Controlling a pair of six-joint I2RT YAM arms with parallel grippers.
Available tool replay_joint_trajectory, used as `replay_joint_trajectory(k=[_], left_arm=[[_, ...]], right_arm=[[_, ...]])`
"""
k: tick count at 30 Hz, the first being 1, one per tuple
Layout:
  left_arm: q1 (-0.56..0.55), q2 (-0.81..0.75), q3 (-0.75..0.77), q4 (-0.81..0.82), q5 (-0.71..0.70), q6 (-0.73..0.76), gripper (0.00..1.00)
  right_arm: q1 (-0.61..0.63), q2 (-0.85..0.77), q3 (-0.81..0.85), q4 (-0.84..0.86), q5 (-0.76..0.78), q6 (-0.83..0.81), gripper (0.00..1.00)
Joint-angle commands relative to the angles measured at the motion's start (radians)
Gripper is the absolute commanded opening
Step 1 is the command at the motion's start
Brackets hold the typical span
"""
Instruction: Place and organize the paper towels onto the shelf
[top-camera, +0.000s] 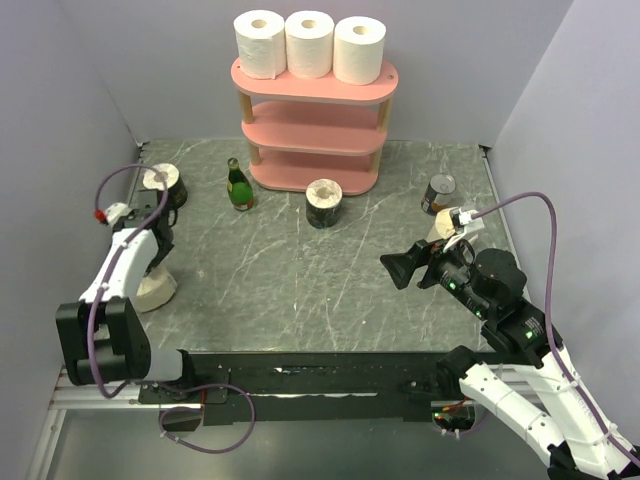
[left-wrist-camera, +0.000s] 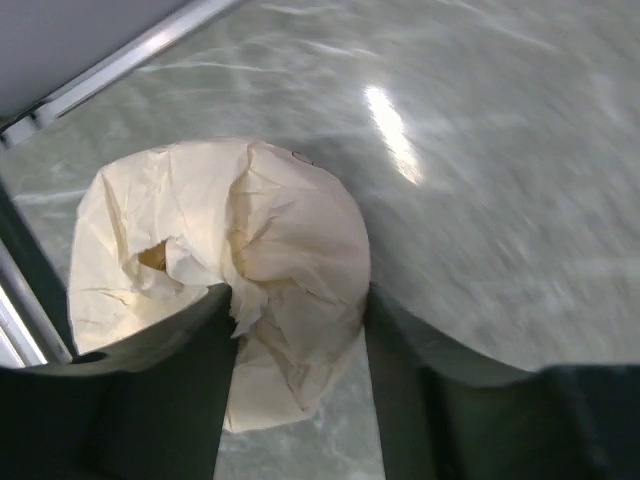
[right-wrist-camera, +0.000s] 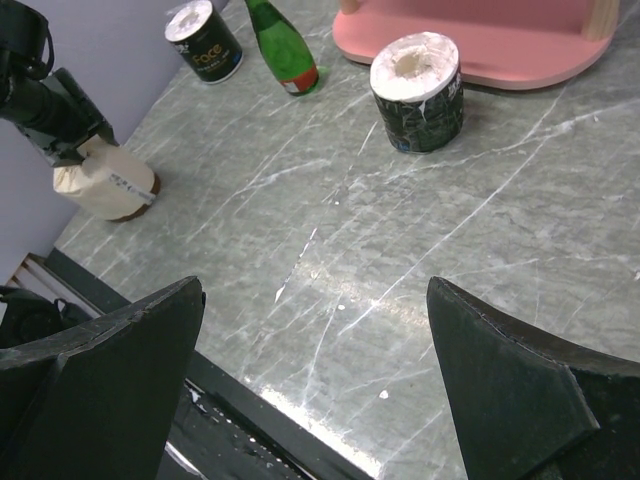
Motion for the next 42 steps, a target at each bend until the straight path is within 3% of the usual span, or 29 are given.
replay_joint_trajectory(k=[1,6,9,16,20,28,32,36,42], left_arm=[[-0.147,-0.117,0.010,0.046,0.039,0.134,0.47],[-0.371,-0.203,-0.016,0.164,0.215,0.229,0.37],[-0.483,-0.215,-0.018,0.192,0.263,0.202,0.34],[-0.739,-0.013,0.122,0.139,0.154,0.151,0.34],[-0.841,0.086,0.209,0.097,0.119,0.140,0.40],[-0.861,0.060,0.312,0.025,0.071,0.136,0.72],[-0.818,-0.003,0.337,-0.038,0.071,0.114,0.78],[-0.726,-0.142,0.210,0.069,0.169,0.111,0.79],[-0.562,-0.206,0.058,0.152,0.312,0.105,0.82]], right_arm=[[0.003,-0.008,0.024,0.043,0.001,0.005,1.00],[0.003,-0.008,0.027,0.041,0.003,0.008,0.99],[0.003,-0.011,0.026,0.037,0.006,0.011,1.00],[0.003,-0.018,0.020,0.032,0.010,0.016,1.00],[0.001,-0.024,0.024,0.020,0.016,0.013,1.00],[0.003,-0.050,0.024,0.001,0.038,0.002,1.00],[0.003,-0.053,0.021,0.000,0.041,-0.001,1.00],[0.001,-0.050,0.014,0.009,0.036,0.002,1.00],[0.003,-0.038,0.020,0.007,0.030,-0.001,0.99]])
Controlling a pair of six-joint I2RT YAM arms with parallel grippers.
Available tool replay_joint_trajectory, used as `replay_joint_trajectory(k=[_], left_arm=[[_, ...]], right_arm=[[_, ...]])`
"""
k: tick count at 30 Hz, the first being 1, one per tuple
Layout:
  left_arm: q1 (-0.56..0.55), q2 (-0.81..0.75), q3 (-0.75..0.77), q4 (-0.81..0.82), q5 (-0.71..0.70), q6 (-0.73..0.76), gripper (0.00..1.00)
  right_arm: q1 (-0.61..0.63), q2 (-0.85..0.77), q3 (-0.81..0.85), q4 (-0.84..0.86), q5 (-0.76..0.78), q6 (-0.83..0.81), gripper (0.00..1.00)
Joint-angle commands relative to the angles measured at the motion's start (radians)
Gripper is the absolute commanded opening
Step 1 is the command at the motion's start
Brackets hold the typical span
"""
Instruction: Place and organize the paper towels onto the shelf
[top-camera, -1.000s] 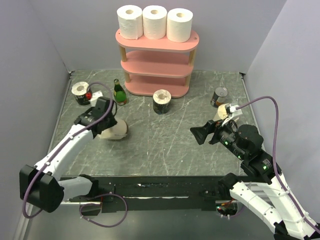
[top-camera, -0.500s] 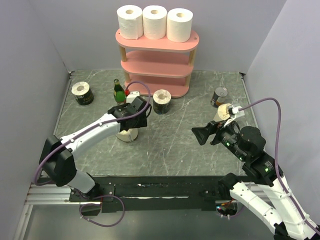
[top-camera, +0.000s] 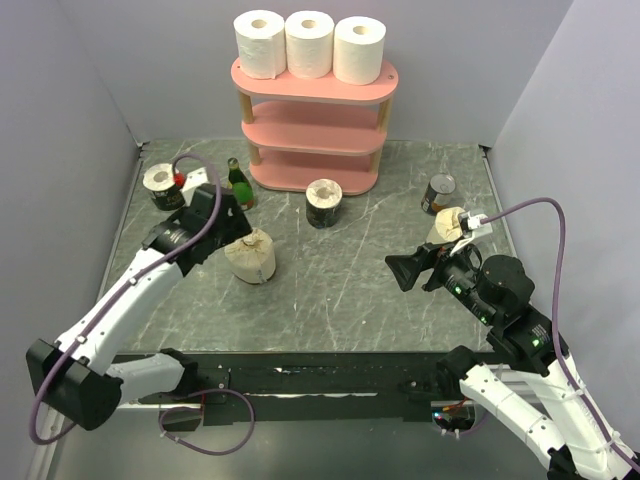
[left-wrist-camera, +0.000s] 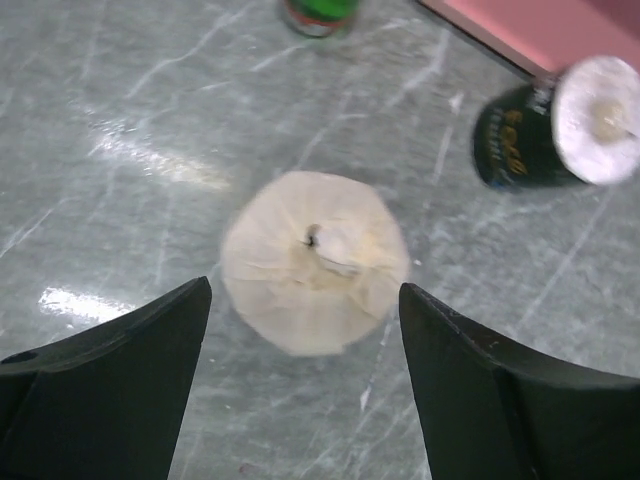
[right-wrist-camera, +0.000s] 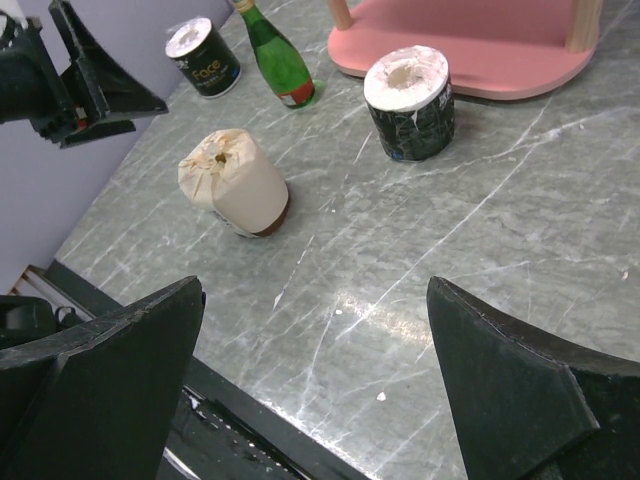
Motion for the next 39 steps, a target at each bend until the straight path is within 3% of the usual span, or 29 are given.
replay_joint_trajectory(k=[1,20,26,30,39], left_arm=[[0.093,0.000,-0.086,0.077,0.125,-0.013,0.81],[0.193,0.101,-0.287,0.326,0.272,0.001,0.74],[0.193,0.120,-0.316,0.355,0.317,-0.014,0.62],[0.192,0.109,-0.308,0.330,0.324,-0.013,0.51],[0.192,0.020,-0.166,0.228,0.343,0.007,0.44]], right_arm=[[0.003,0.006,0.020,0.021,0.007,-0.006,1.00],[0.001,0.020,0.032,0.024,0.000,-0.005,1.00],[0.003,0.021,0.027,0.024,0.013,-0.008,1.00],[0.003,0.026,0.017,0.036,0.007,-0.006,1.00],[0.003,0.030,0.006,0.051,0.005,-0.003,1.00]])
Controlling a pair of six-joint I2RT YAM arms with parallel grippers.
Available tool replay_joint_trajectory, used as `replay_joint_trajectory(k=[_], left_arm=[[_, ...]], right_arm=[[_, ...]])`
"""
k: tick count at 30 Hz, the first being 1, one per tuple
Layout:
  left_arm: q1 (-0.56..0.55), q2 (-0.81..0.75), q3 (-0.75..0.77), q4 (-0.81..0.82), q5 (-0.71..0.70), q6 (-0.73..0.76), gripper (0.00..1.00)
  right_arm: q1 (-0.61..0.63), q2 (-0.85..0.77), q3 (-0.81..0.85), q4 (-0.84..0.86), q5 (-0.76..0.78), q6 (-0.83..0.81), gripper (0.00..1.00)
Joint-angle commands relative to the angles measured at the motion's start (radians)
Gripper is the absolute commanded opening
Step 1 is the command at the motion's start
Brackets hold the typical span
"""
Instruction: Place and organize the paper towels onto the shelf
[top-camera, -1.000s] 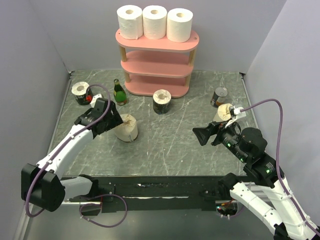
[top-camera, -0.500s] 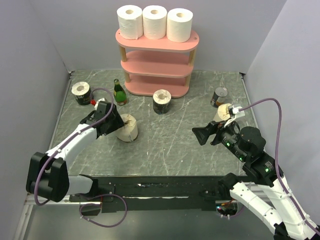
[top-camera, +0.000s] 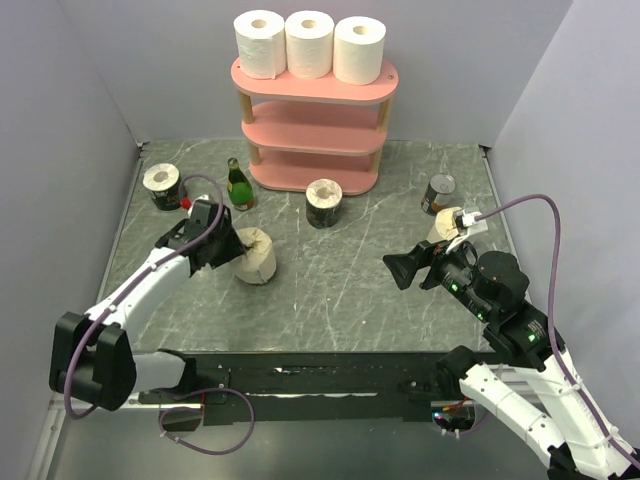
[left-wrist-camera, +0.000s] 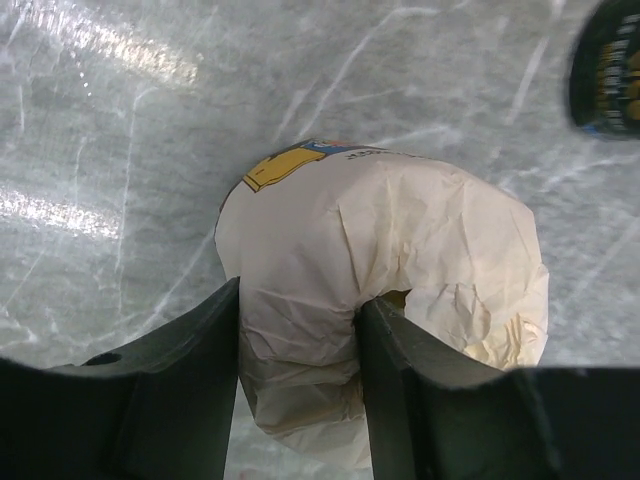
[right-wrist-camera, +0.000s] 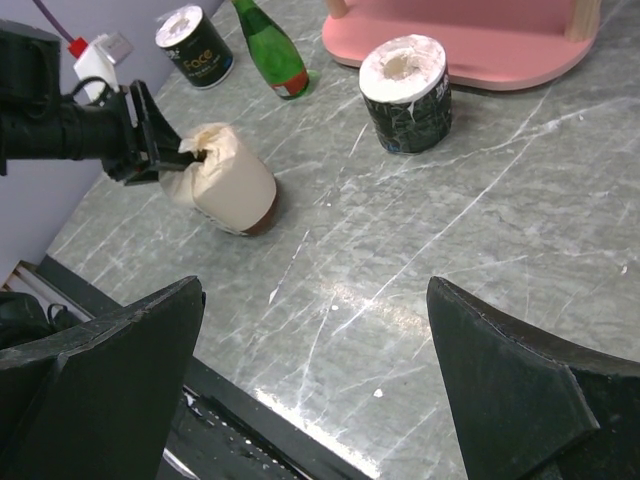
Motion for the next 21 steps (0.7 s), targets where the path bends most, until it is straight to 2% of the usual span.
replay_joint_trajectory(k=[1,7,21], left_arm=[[-0.001,-0.072,0.154,-0.017,0.043,0.009,0.43],[-0.001,-0.035,0.318,-0.034,0.034,0.035,0.44],[0.001,0.377,0.892,-0.060,-0.029,0.069,0.44]], right_arm=[[0.001,0.007,0.004,0.053,0.003,0.002,1.00],[0.003,0.008,0.004,0.053,0.001,0.002,1.00],[0.003,0.010,0.047,0.039,0.018,-0.016,1.00]])
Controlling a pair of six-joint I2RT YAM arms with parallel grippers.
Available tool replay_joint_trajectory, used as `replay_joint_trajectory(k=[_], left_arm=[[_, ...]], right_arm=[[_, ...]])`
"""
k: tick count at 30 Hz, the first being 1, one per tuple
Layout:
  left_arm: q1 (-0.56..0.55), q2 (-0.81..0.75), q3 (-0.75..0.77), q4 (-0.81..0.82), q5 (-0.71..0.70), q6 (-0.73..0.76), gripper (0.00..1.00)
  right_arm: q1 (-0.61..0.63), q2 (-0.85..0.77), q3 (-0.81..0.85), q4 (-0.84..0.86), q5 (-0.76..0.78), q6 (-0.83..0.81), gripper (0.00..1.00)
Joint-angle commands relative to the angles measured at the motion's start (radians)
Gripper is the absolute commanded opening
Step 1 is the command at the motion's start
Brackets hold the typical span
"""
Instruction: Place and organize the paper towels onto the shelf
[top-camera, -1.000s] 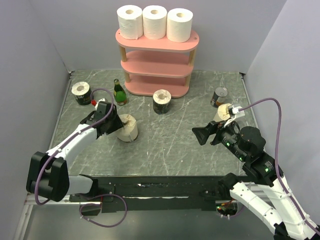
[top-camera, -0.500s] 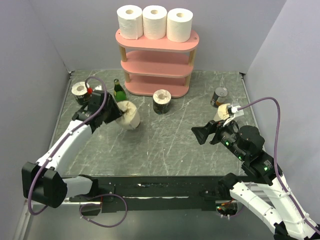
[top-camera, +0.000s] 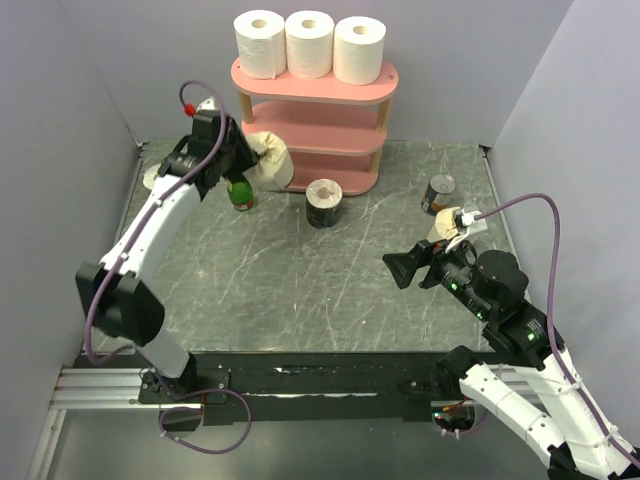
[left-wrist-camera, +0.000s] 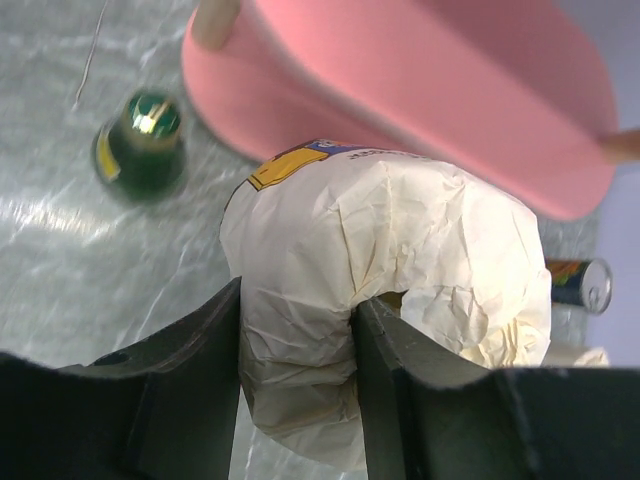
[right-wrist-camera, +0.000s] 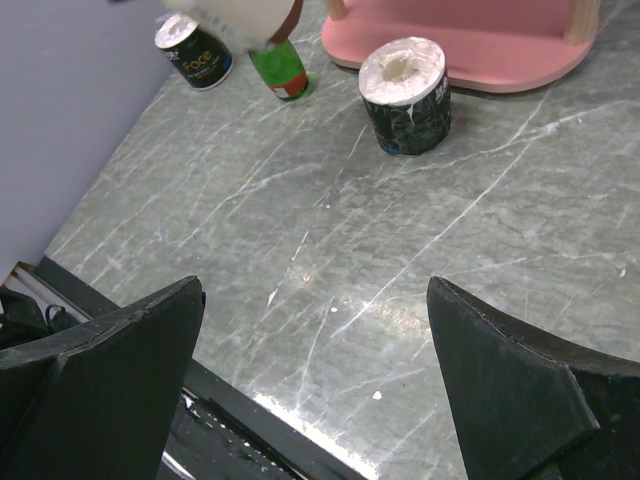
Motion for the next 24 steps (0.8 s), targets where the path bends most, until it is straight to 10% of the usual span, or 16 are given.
replay_joint_trajectory(k=[1,24], left_arm=[[0.001,0.076,0.191,0.031,-0.042,0.014,0.44],[0.070,0.284,0.416,0.103,0.020,-0.026,0.47]], right_arm=[[0.001,0.004,0.045,0.036,0.015,-0.008,1.00],[0.001,0.036,0.070,0.043,0.011,-0.005,1.00]])
